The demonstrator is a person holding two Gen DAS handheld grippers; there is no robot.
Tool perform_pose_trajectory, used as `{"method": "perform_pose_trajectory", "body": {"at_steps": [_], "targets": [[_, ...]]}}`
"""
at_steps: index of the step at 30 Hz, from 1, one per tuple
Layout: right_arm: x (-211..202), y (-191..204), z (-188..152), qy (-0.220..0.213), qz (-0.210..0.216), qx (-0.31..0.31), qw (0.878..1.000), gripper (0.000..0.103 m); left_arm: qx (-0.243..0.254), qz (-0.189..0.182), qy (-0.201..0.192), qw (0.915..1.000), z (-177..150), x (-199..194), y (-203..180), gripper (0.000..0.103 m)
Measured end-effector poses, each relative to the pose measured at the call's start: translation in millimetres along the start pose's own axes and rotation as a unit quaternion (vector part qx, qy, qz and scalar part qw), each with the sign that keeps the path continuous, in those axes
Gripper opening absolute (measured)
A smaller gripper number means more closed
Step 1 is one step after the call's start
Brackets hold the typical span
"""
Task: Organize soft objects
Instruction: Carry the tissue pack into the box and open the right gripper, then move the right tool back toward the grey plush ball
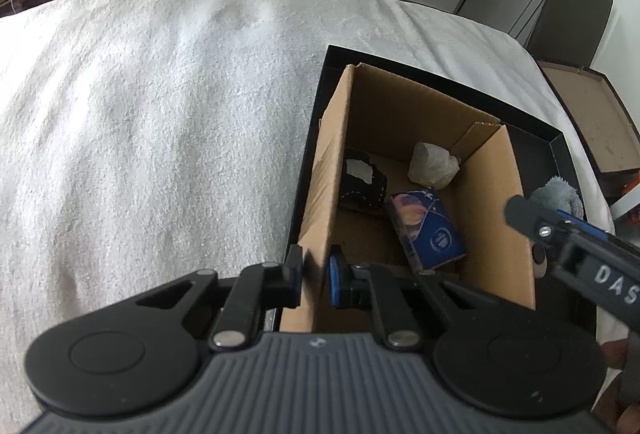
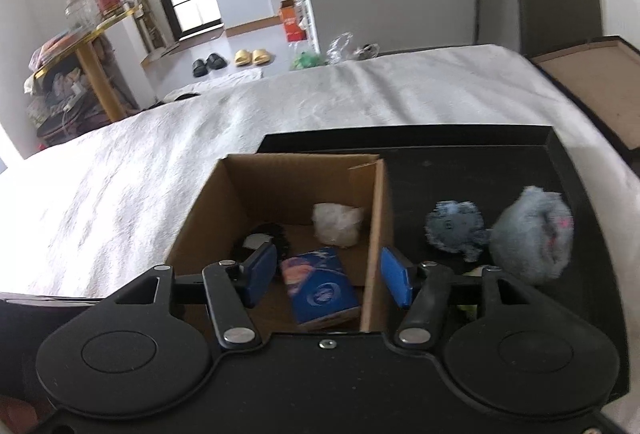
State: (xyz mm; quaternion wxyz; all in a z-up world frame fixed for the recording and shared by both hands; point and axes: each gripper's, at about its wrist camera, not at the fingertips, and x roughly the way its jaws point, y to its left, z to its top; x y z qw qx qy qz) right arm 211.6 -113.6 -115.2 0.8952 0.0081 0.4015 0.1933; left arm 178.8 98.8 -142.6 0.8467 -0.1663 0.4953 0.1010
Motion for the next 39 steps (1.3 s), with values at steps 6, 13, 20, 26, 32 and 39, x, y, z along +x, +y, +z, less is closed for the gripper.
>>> {"method": "perform_pose_trajectory", "body": {"at_steps": [6, 13, 20, 26, 32, 39], "targets": [[-4, -22, 0, -0.005, -0.017, 0.008, 1.0, 0.058, 0.008, 0.009, -0.004, 0.9999, 2, -3, -6, 0.012], [-6, -44, 4, -0.009, -0.035, 0.015, 0.999, 0.06, 0.03, 0.026, -0.01, 0.9992, 7, -7, -21, 0.018], [-3, -74, 6, -0.01, -0.057, 0.027, 0.998, 0.075, 0.032, 0.046, -0.011, 0.9984, 12, -5, -30, 0.044], [2, -105, 15, -0.005, -0.071, 0.038, 0.997, 0.085, 0.042, 0.066, -0.016, 0.9968, 18, -3, -42, 0.057], [15, -131, 14, -0.001, -0.08, 0.055, 0.995, 0.091, 0.053, 0.081, -0.016, 0.9952, 23, 3, -52, 0.06], [34, -149, 4, 0.0, -0.081, 0.08, 0.994, 0.097, 0.072, 0.111, -0.01, 0.9912, 26, 17, -63, 0.061]]}}
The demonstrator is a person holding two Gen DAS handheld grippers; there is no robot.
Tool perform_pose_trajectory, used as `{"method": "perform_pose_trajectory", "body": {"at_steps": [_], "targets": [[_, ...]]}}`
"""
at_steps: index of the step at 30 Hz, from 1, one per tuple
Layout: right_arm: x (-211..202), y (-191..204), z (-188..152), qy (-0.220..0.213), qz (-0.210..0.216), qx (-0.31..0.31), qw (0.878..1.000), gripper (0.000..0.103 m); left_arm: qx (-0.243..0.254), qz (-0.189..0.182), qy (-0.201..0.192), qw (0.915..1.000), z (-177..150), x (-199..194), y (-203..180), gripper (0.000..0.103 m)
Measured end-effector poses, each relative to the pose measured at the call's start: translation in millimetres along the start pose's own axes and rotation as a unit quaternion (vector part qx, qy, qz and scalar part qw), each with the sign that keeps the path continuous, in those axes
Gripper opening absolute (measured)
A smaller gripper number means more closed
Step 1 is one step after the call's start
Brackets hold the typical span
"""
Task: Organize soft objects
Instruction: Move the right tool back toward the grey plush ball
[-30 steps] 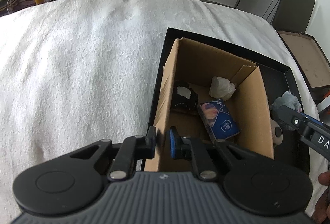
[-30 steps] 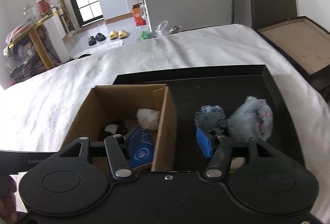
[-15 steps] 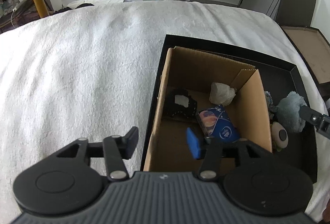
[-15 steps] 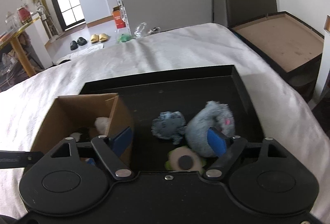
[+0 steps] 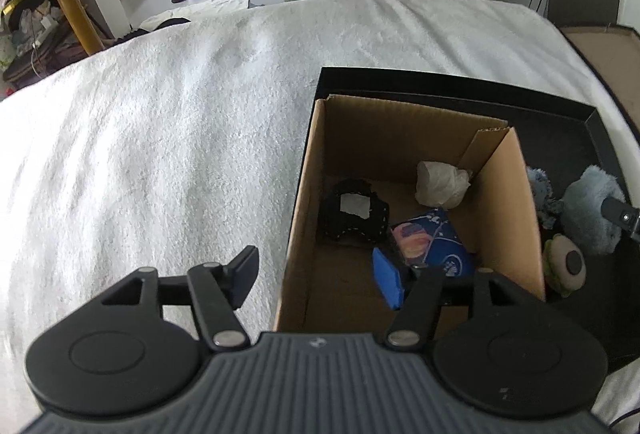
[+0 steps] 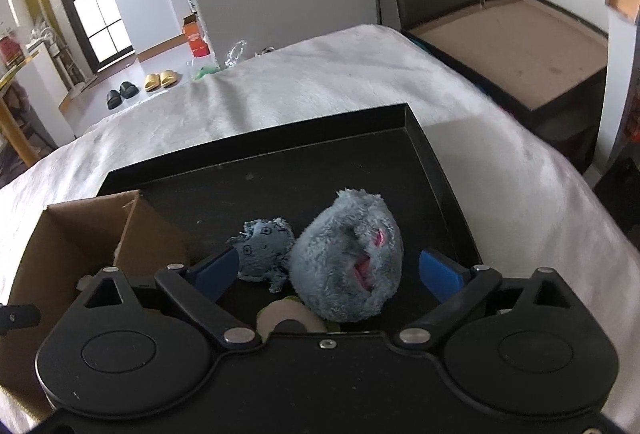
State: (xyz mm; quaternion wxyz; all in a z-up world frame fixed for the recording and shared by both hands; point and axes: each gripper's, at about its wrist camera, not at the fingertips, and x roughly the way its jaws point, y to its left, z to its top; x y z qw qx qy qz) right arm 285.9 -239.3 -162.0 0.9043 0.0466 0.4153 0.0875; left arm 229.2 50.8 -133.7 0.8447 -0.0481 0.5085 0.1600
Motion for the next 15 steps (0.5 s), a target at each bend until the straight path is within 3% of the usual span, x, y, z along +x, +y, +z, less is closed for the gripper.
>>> {"method": "perform_pose_trajectory", "body": {"at_steps": [12, 15], "targets": [[39, -7, 0, 0.016, -0.006, -0.01, 1.0, 0.101, 0.003, 0.026, 0.012, 0.9996, 8, 16, -15, 0.062], [46, -7, -3, 0.022, -0.006, -0.019, 1.0, 0.096, 0.001, 0.035, 0.018, 0.9992, 9, 19, -17, 0.062]]}}
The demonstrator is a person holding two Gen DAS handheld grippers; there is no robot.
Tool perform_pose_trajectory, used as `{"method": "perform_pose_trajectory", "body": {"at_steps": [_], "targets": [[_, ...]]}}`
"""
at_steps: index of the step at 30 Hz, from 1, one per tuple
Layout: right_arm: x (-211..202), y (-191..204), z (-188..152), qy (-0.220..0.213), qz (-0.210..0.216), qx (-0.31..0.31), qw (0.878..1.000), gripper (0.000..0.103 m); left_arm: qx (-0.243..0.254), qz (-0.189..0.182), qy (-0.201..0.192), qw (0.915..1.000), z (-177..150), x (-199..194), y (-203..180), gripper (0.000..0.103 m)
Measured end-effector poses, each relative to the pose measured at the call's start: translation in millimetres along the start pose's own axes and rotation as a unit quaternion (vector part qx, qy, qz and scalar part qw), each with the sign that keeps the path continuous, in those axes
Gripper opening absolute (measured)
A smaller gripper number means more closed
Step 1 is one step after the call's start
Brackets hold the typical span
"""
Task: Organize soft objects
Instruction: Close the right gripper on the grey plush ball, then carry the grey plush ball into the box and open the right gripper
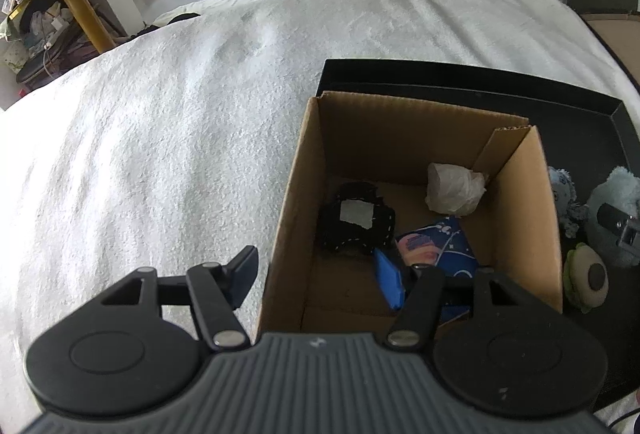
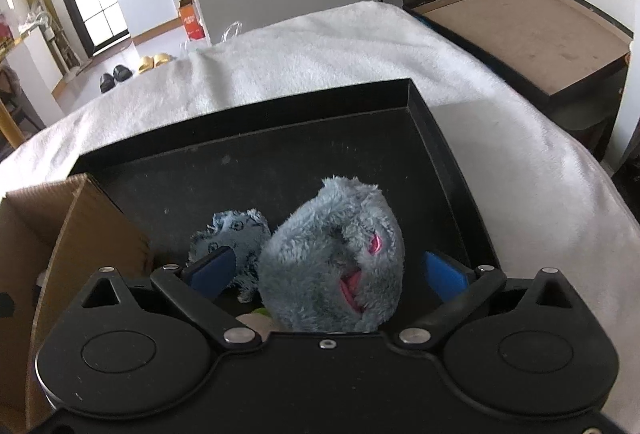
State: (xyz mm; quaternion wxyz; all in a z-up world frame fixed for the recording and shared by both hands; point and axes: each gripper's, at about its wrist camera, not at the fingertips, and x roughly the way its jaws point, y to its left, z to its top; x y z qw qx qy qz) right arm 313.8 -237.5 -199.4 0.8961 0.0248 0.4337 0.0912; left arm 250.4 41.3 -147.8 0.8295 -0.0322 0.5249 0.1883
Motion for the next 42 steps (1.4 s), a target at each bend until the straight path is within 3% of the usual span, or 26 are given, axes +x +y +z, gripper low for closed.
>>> {"method": "perform_pose_trajectory", "body": {"at_steps": [1, 3, 6, 22, 32, 42], "targets": [[2, 0, -1, 0.006, 0.002, -0.003, 1.0, 0.093, 0.001, 0.002, 0.0, 1.0, 0, 0, -1, 0.062], [5, -2, -3, 0.018, 0.006, -0.003, 1.0, 0.072, 0.005, 0.007, -0.002, 1.0, 0, -1, -3, 0.062], [2, -5, -3, 0.02, 0.008, 0.0, 1.0, 0.069, 0.005, 0.008, -0.004, 0.9999, -1, -5, -4, 0.062], [-47, -2, 4, -0.008, 0.03, 0.009, 0.999, 0.068, 0.007, -0.017, -0.011, 0.9998, -15, -28, 3, 0.062], [-85, 28, 12, -0.028, 0.066, -0.023, 0.997, 0.068, -0.014, -0.029, -0.023, 0.9992, -24, -43, 27, 0.062], [-105, 69, 15, -0.037, 0.099, -0.055, 0.993, 0.068, -0.034, -0.063, -0.028, 0.9971, -30, -47, 46, 0.058]]}}
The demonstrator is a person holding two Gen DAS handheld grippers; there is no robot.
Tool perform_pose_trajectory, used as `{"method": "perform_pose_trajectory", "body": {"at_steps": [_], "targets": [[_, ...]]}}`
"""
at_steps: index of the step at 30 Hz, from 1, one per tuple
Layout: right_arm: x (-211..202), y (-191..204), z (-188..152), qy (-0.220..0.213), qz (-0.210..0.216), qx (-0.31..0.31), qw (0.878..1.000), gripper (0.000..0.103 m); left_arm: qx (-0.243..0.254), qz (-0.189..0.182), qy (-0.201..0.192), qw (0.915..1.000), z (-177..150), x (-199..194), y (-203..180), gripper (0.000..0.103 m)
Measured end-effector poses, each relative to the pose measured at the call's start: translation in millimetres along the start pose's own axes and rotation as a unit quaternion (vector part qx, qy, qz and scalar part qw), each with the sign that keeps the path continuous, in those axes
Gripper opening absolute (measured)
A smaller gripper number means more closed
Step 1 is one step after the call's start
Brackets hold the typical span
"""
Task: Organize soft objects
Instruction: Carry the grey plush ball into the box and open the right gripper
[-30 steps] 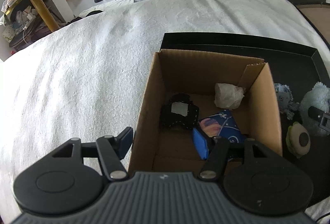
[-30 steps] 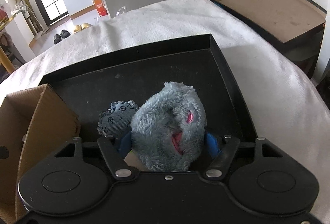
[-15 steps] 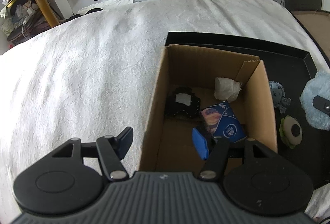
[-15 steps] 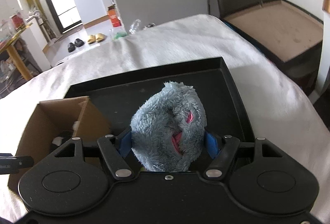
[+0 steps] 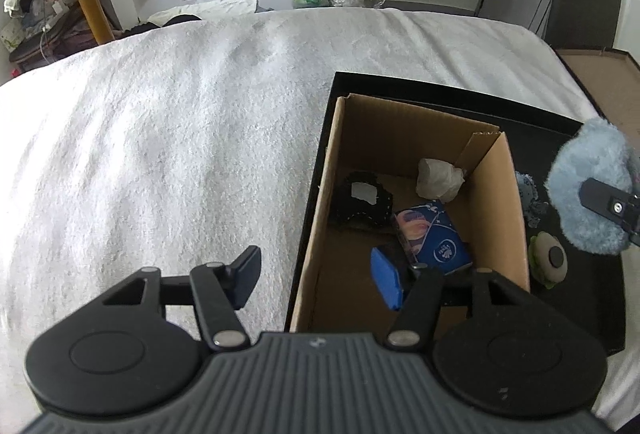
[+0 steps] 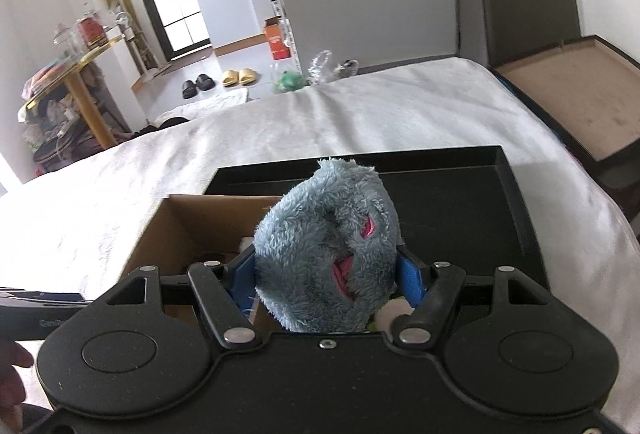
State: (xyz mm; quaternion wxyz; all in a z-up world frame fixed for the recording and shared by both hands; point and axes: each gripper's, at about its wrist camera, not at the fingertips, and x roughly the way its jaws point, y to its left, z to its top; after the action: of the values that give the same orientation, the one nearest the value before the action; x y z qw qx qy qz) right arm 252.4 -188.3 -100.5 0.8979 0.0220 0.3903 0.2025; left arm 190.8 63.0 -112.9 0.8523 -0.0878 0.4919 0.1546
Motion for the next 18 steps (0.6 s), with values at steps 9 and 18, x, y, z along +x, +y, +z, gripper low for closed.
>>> {"method": "perform_pose_trajectory", "body": {"at_steps": [9, 18], "targets": [[-1, 36, 3, -0.001, 0.019, -0.023, 1.0, 0.068, -0.013, -0.029, 0.002, 0.9995, -5, 5, 13, 0.054], [6, 68, -1, 0.019, 0.042, -0.043, 0.998, 0.068, -0.041, -0.061, 0.022, 0.997, -15, 13, 30, 0.035]]}}
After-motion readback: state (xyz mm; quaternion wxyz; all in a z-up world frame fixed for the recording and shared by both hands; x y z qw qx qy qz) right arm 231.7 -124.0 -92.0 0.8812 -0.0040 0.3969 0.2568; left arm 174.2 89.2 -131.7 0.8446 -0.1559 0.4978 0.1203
